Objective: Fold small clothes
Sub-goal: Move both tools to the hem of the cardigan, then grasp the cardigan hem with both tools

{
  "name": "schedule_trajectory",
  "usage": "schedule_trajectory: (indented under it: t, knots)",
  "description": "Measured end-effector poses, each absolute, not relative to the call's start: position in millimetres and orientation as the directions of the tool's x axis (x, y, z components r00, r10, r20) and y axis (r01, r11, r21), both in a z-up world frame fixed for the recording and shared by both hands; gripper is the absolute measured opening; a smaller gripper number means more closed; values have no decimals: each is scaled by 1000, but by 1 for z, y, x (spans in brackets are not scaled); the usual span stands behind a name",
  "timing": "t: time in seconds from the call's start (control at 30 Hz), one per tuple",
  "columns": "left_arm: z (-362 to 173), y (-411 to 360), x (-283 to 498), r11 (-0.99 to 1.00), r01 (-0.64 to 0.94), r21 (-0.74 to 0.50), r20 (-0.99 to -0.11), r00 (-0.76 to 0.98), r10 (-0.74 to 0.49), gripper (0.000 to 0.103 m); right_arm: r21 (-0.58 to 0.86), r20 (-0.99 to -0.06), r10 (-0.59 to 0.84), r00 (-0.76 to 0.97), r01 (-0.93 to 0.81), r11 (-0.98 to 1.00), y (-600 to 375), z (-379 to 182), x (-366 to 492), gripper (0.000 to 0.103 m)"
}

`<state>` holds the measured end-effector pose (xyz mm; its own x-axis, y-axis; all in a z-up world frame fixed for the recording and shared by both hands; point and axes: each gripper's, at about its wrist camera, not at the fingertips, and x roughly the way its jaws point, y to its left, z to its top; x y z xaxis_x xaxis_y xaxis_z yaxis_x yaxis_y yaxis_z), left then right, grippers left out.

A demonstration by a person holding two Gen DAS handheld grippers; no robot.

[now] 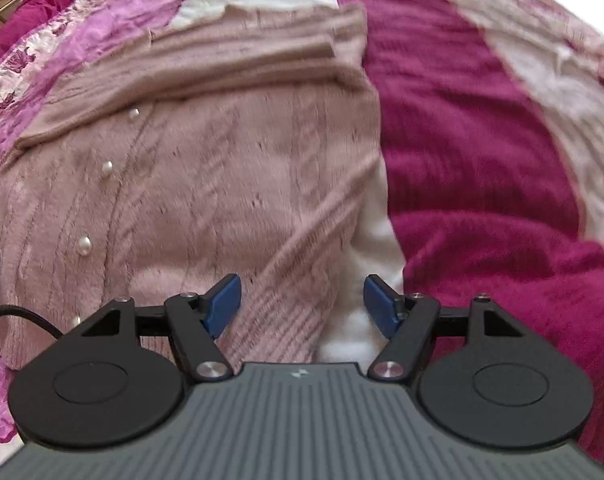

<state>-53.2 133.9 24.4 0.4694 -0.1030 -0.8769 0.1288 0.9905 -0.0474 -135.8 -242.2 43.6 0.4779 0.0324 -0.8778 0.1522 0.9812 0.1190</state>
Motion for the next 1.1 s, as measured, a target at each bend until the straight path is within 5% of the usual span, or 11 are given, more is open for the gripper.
schedule_trajectory:
  t: [0.07, 0.2, 0.4, 0.63, 0.77, 0.8, 0.9, 1.03, 1.1]
  knots:
    - [24, 133, -56, 988, 146, -49, -877, 467, -113, 73, 139, -880, 50, 472, 155, 978, -246, 42, -137, 72]
    - [25, 134, -59, 983, 174, -55, -875, 467, -131, 65, 174, -875, 78, 478, 161, 971, -256, 44, -144, 28]
    - [26, 139, -54, 982, 174, -79, -880, 450, -150, 61, 140, -870, 28, 493, 190, 972, -282, 58, -163, 13]
    - [25, 135, -50, 980, 190, -65, -882, 449, -145, 61, 160, -852, 31, 522, 204, 966, -298, 65, -167, 16]
    - [23, 137, -50, 978, 196, -78, -879, 449, -160, 61, 174, -847, 60, 528, 170, 970, -291, 62, -156, 50]
    - [23, 138, -49, 977, 197, -84, -879, 448, -165, 61, 173, -853, 67, 518, 159, 972, -289, 58, -151, 52]
    - [23, 140, -48, 975, 202, -96, -876, 448, -179, 61, 184, -868, 96, 488, 136, 973, -284, 46, -139, 52]
    - [25, 139, -49, 972, 218, -91, -865, 466, -186, 39, 192, -868, 112, 483, 119, 974, -282, 40, -134, 49]
    - [27, 142, -48, 973, 209, -97, -861, 473, -187, 27, 225, -856, 147, 496, 103, 969, -284, 39, -135, 30]
